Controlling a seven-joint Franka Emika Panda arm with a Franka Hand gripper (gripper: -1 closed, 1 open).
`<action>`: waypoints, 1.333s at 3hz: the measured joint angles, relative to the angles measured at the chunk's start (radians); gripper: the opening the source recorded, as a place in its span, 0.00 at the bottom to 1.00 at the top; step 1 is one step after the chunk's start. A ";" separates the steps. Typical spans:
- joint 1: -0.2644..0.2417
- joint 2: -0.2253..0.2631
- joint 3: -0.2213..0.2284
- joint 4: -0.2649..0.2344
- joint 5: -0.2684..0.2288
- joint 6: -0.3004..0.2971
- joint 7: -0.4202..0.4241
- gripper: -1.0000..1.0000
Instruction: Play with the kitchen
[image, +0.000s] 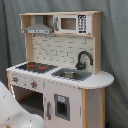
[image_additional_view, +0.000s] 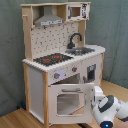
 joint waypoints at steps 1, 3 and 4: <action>-0.061 -0.002 -0.001 0.001 -0.024 0.082 0.000 1.00; -0.147 0.002 -0.039 0.004 -0.151 0.166 -0.029 1.00; -0.215 0.000 -0.044 -0.024 -0.213 0.196 -0.033 1.00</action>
